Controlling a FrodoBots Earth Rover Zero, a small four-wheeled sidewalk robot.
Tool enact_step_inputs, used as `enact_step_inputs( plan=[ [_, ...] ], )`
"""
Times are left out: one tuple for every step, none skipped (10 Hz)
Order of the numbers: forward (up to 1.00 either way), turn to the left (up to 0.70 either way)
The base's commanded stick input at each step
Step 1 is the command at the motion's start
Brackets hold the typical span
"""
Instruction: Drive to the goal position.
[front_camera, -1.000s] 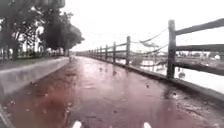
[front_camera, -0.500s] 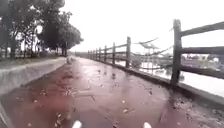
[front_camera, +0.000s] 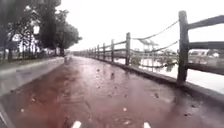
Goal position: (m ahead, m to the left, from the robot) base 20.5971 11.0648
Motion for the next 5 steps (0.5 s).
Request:
enact_step_inputs(
  plan=[
    [0.5,0.0],
    [0.5,0.0],
    [0.5,0.0],
    [0.5,0.0],
    [0.5,0.0]
  ],
)
